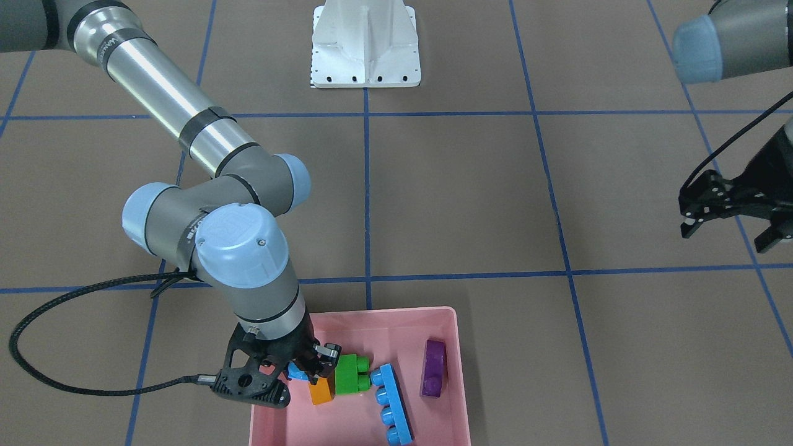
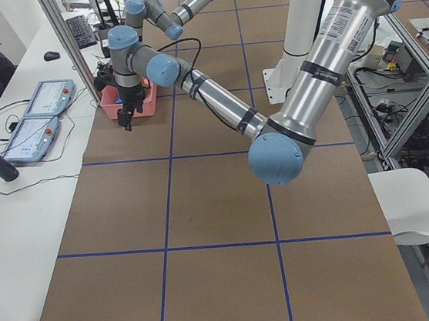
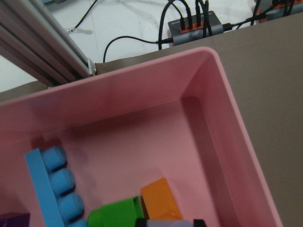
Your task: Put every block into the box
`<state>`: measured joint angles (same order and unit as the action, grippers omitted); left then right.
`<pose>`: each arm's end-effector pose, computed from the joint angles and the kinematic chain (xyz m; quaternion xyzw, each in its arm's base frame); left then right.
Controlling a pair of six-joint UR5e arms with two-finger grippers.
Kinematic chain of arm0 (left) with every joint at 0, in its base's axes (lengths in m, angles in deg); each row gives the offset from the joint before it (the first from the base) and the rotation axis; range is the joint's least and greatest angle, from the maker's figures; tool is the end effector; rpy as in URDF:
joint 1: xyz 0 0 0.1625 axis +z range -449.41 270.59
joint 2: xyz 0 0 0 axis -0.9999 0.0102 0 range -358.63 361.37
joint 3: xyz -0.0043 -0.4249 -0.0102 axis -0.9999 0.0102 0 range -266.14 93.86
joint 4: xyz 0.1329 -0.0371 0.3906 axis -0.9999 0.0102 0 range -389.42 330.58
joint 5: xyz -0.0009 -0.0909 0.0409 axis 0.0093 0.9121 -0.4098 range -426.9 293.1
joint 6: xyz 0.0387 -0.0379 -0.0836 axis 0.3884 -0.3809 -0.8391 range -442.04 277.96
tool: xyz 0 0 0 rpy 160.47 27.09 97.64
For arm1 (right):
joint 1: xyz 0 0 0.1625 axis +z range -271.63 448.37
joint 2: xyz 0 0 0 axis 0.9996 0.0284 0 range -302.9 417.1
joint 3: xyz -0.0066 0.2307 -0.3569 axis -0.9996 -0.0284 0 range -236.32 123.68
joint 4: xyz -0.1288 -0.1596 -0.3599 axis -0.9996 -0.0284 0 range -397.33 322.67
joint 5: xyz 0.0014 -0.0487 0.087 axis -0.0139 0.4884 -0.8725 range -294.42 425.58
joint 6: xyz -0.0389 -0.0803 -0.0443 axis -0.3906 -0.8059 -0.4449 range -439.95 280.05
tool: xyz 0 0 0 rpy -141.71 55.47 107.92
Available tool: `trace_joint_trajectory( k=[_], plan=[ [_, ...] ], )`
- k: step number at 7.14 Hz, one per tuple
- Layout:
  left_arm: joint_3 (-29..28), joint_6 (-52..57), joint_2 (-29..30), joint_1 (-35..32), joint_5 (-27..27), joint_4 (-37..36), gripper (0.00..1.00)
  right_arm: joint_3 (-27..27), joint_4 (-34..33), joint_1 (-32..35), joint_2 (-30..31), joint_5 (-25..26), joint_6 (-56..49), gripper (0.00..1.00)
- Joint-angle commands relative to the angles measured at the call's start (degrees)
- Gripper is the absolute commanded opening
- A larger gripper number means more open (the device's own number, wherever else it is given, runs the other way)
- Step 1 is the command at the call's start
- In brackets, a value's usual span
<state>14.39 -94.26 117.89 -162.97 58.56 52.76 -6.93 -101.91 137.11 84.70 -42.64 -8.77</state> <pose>0.1057 -0.6250 0.3286 0.1599 0.3450 0.1108 0.9182 -0.5023 -0.7274 0.2048 0.0992 -0.4093 0.1722 0.8905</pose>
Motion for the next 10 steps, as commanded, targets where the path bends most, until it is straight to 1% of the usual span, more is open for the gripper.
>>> trace_joint_trajectory(
  k=[1,2,3,4,5,6,7,8,9,10],
  plan=[
    [1.77,8.59,-7.51,-4.92,0.92,-0.08,1.0,5.16,-0.97,-1.54,2.19,0.12,0.28,1.0],
    [1.33,8.88,-10.76,-7.37,4.4,0.18,1.0,10.59,-2.55,-1.02,5.77,-1.8,-0.24,1.0],
    [1.68,13.15,-13.23,-9.13,8.53,-0.43,1.0,16.3,-7.17,1.68,8.59,-5.82,-0.68,1.0],
    [1.77,17.98,-16.12,-11.32,8.92,-0.35,1.0,22.53,-10.53,3.8,12.88,-8.73,-3.21,1.0],
    [1.51,20.46,-17.89,-12.65,8.83,-0.44,1.0,29.55,-12.65,5.21,19.36,-10.16,-7.32,1.0],
    [2.46,20.49,-19.3,-12.93,8.83,-1.92,1.0,36.76,-14.06,6.79,27.09,-11.56,-11.45,1.0],
    [4.12,20.4,-19.23,-13.1,8.75,-6.89,1.0,43.71,-14.69,9.68,36.56,-14.45,-18.28,1.0],
    [4.14,20.4,-19.14,-13.37,8.57,-8.59,1.0,47.26,-14.6,13.54,44.66,-17.7,-27.66,1.0],
    [3.71,20.22,-19.49,-13.37,8.48,-8.7,1.0,47.29,-14.69,18.45,49.44,-21.21,-35.93,1.0],
    [3.44,20.22,-19.93,-13.37,8.48,-8.7,1.0,47.12,-15.04,23.54,52.71,-22.72,-43.06,1.0]
  ],
)
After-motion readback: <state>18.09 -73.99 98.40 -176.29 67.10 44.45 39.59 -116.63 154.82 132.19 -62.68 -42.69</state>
